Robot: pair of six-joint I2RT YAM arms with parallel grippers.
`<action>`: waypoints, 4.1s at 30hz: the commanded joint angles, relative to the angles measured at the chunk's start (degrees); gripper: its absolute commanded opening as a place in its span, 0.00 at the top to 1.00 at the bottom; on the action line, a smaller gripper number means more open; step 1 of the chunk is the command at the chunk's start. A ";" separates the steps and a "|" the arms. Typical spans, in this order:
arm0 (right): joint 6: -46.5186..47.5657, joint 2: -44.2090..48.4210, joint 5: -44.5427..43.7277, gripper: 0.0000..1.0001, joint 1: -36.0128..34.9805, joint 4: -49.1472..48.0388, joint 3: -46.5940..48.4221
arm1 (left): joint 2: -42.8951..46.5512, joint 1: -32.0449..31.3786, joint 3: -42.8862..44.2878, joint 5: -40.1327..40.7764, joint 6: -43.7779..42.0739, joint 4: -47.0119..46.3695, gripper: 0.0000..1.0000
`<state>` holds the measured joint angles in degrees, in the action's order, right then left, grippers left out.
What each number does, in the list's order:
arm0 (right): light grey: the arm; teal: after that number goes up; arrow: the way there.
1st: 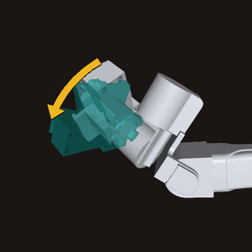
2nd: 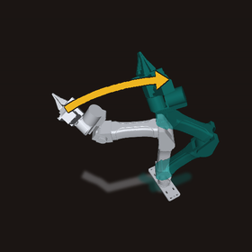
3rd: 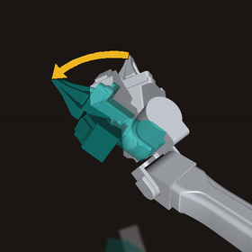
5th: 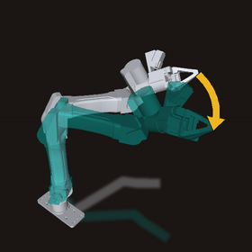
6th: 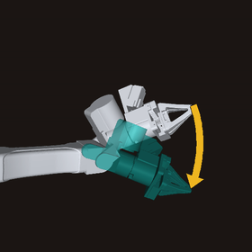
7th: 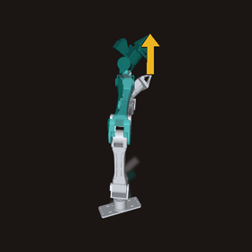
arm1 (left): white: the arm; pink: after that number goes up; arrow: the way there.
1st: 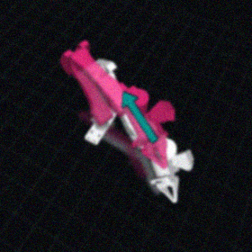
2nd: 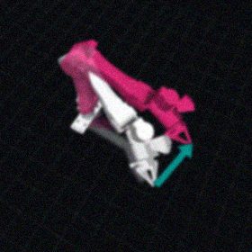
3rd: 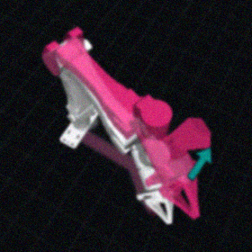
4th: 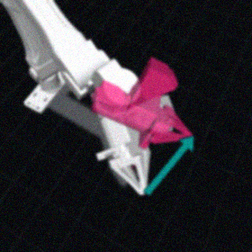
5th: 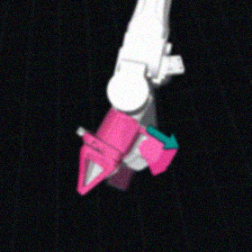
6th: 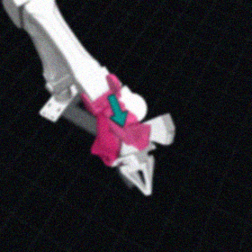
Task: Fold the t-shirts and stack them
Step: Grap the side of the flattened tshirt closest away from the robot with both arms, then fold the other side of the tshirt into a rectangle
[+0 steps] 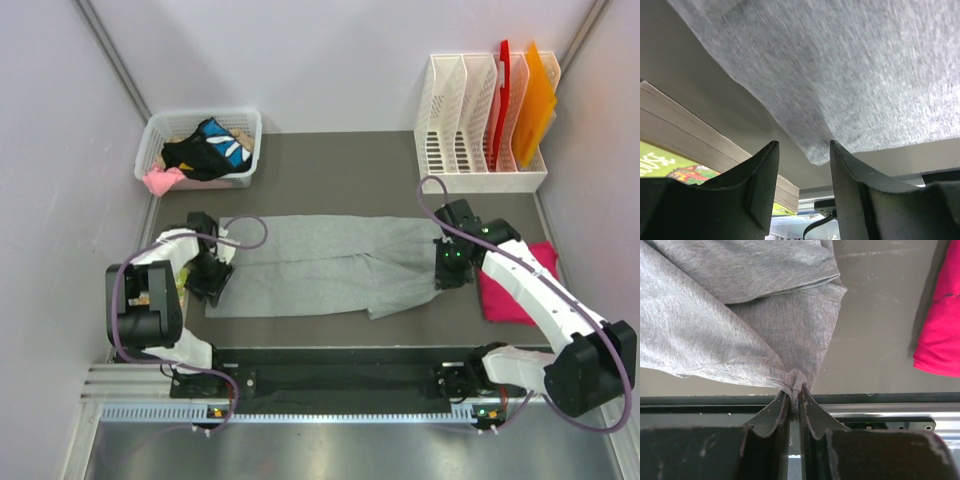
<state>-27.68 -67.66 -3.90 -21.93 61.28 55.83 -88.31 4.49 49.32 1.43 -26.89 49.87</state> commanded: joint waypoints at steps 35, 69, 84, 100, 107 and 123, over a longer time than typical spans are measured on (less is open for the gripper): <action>4.92 2.26 5.83 0.97 1.63 8.06 6.04 | 6.65 0.34 6.14 -2.22 -6.85 15.78 0.78; 2.63 3.77 7.77 0.98 1.10 8.95 6.13 | -1.51 0.43 1.13 -6.27 -2.55 7.70 0.51; 3.25 2.18 7.77 0.99 1.10 8.77 8.24 | -4.94 0.34 0.16 -7.14 -1.32 6.56 0.82; 4.39 4.20 8.12 0.99 1.10 12.11 8.50 | 4.28 0.34 6.32 -6.44 -4.39 17.10 1.00; 4.22 6.22 8.91 0.99 1.02 13.78 7.97 | 8.33 0.43 4.12 -5.12 -5.80 19.30 1.00; 4.30 -1.07 5.75 0.99 1.63 9.83 14.74 | -4.92 0.43 17.19 -8.37 -3.86 13.77 1.00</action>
<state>-23.99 -66.83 3.86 -20.82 73.73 66.76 -89.78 4.58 60.49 -5.21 -31.14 66.06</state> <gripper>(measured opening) 0.083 0.012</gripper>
